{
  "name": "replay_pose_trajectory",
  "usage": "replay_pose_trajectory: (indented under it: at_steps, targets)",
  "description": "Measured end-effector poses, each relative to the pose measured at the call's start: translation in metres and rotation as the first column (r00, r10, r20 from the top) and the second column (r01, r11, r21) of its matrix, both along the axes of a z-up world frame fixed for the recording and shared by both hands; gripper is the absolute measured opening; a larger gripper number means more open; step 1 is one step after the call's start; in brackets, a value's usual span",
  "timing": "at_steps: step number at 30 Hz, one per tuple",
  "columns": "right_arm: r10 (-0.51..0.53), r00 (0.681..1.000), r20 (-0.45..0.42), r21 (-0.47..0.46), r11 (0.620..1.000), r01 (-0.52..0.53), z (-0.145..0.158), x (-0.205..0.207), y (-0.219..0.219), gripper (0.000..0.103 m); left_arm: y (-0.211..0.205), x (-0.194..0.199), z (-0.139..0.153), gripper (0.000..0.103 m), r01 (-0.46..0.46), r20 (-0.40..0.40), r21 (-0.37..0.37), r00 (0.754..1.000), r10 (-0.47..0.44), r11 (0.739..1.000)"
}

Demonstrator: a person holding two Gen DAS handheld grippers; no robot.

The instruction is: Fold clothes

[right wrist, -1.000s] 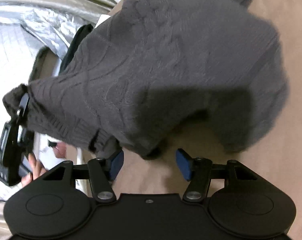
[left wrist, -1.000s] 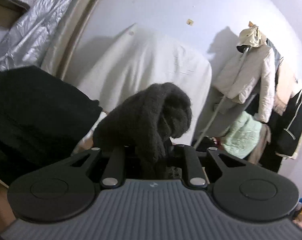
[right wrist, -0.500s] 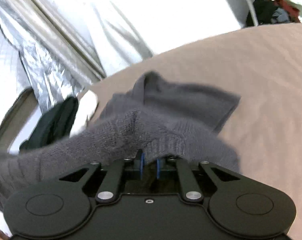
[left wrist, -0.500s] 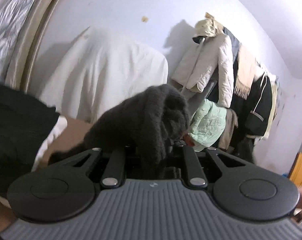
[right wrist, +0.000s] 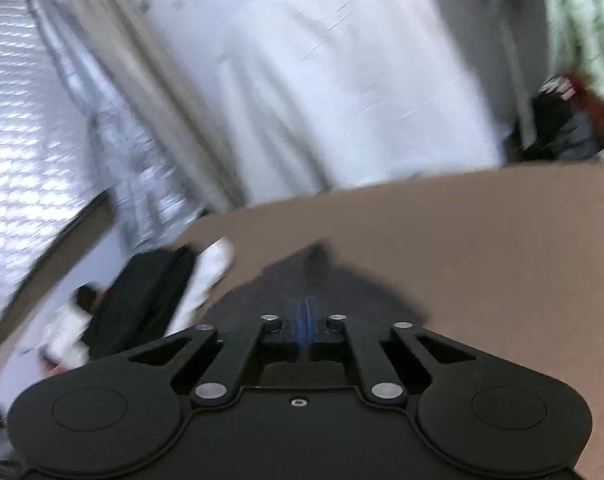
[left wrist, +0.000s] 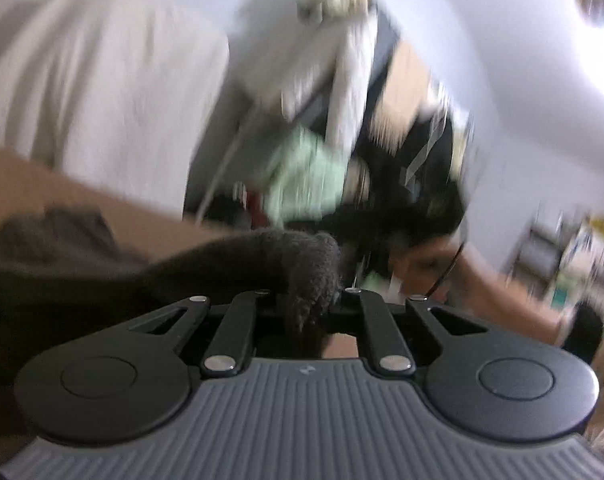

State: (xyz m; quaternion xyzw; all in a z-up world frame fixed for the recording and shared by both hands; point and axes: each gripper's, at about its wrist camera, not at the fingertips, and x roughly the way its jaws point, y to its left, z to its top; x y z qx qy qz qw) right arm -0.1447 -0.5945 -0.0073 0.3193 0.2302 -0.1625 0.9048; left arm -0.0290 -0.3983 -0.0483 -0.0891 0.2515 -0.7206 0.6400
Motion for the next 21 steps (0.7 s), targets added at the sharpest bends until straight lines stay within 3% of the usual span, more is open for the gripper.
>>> replay_pose_trajectory:
  at_steps: [1,2,3,4,5,6,9,11,13,15,16,17,19,21]
  targets:
    - [0.044,0.999,0.0,0.027,0.999,-0.044,-0.009,0.0,0.008,0.018,-0.002,-0.005,-0.007,0.009,-0.022,0.028,0.02,0.999,0.021,1.0]
    - [0.087,0.996,-0.02,0.018,0.996,-0.086,-0.021,-0.002,0.019,0.032,-0.004,-0.01,-0.015,0.009,-0.044,0.057,0.04,0.998,0.042,0.998]
    - [0.129,0.991,-0.041,0.009,0.992,-0.129,-0.032,-0.004,0.031,0.041,-0.005,-0.013,-0.021,0.009,-0.074,0.108,0.053,0.992,0.068,0.996]
    - [0.169,0.983,-0.064,-0.001,0.986,-0.17,-0.044,-0.006,0.042,0.057,-0.004,-0.011,-0.024,0.009,-0.115,0.195,0.051,0.975,0.103,0.992]
    - [0.181,0.977,-0.114,-0.039,0.982,-0.186,-0.057,-0.011,0.058,0.058,-0.003,-0.008,-0.026,0.009,-0.149,0.257,0.051,0.957,0.131,0.987]
    - [0.173,0.975,-0.141,-0.069,0.98,-0.184,-0.072,-0.015,0.069,0.058,-0.002,0.001,-0.026,0.009,-0.165,0.246,0.06,0.958,0.145,0.985]
    - [0.19,0.956,-0.224,-0.103,0.971,-0.217,-0.102,-0.016,0.098,0.058,-0.001,0.028,-0.026,0.009,-0.157,0.078,0.077,0.985,0.151,0.985]
    - [0.211,0.937,-0.279,-0.11,0.962,-0.249,-0.116,-0.013,0.115,0.058,0.0,0.027,-0.026,0.009,-0.144,0.074,0.073,0.987,0.139,0.987]
    - [0.235,0.932,-0.277,-0.19,0.937,-0.293,-0.105,-0.009,0.13,0.06,-0.001,0.023,-0.024,0.009,-0.115,0.067,0.068,0.992,0.11,0.991]
    - [0.233,0.926,-0.298,-0.287,0.903,-0.319,-0.099,-0.001,0.145,0.072,0.005,0.021,-0.026,0.009,-0.077,0.027,0.048,0.997,0.076,0.996]
    - [0.219,0.923,-0.317,-0.342,0.881,-0.326,-0.098,0.006,0.151,0.085,0.006,0.019,-0.025,0.009,-0.069,0.039,0.036,0.997,0.068,0.997]
    - [0.2,0.92,-0.337,-0.396,0.856,-0.332,-0.098,0.012,0.157,0.092,0.008,0.013,-0.022,0.009,-0.078,0.086,0.031,0.993,0.075,0.996]
    - [0.091,0.911,-0.402,-0.522,0.795,-0.309,-0.108,0.027,0.159,0.092,0.012,-0.008,-0.015,0.009,-0.136,0.261,0.033,0.957,0.123,0.99]
    - [0.039,0.906,-0.422,-0.553,0.78,-0.292,-0.12,0.039,0.146,0.091,0.016,-0.014,-0.013,0.009,-0.132,0.282,0.022,0.952,0.121,0.991]
